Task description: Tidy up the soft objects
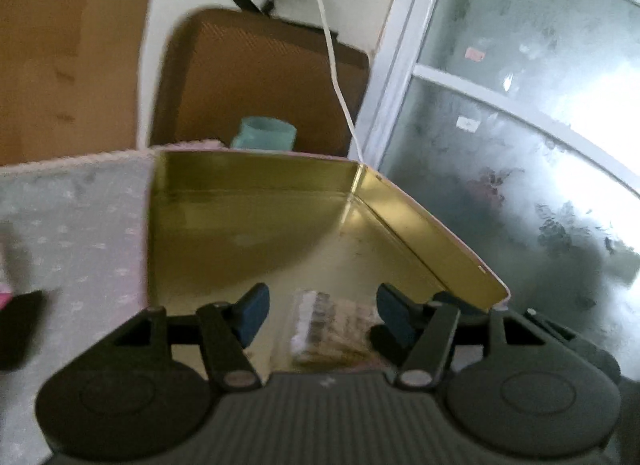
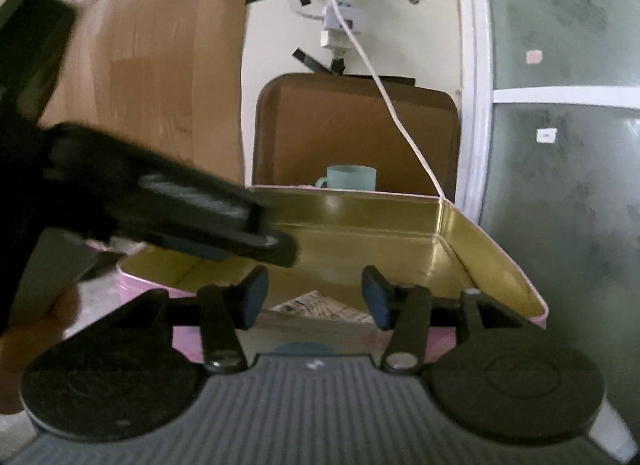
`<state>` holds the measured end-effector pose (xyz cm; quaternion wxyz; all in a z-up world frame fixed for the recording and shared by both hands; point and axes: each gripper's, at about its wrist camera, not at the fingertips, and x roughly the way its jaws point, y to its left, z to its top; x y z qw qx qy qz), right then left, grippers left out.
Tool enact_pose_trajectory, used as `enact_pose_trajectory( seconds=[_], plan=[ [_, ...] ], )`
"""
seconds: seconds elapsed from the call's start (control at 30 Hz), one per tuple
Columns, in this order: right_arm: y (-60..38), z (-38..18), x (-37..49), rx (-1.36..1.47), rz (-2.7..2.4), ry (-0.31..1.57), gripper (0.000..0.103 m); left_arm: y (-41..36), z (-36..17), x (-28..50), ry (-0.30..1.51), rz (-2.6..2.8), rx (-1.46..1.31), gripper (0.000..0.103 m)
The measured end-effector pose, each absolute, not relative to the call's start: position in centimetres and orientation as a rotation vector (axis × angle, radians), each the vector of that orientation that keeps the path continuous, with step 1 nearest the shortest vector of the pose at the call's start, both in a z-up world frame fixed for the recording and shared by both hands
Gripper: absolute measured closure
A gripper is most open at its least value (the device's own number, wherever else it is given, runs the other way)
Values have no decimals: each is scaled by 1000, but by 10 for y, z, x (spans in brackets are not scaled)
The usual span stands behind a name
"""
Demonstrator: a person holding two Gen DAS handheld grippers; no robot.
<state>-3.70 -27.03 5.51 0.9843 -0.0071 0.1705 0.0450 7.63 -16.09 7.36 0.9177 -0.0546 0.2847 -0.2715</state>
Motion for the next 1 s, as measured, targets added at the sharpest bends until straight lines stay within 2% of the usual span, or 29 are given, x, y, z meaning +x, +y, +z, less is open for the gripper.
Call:
enact_pose_trajectory(
  seconds=[0.17, 0.27, 0.47, 0.63, 0.7, 0.73, 0.77, 0.8, 1.0],
  plan=[
    [-264, 66, -63, 91, 139, 258, 48, -59, 79, 9, 511, -513, -197, 42],
    [-229, 70, -69, 121, 344, 316, 48, 11, 66, -25, 499, -344, -228, 43],
    [-105, 67, -45, -59, 651, 429, 48, 120, 34, -67, 581, -35, -359, 44],
    [-18, 65, -24, -218, 728, 446, 42, 163, 28, -86, 588, 44, -443, 44],
    [6, 60, -16, -271, 719, 467, 44, 172, 26, -87, 585, 39, -456, 44],
    [12, 57, -15, -288, 715, 477, 56, 174, 25, -90, 583, 32, -463, 44],
    [17, 53, -13, -305, 722, 498, 87, 175, 24, -89, 586, 18, -473, 44],
    [18, 51, -12, -313, 728, 519, 99, 173, 24, -88, 590, 4, -481, 44],
    [-18, 52, -65, -330, 778, 500, 98, 149, 24, -89, 628, -154, -505, 44]
  ],
)
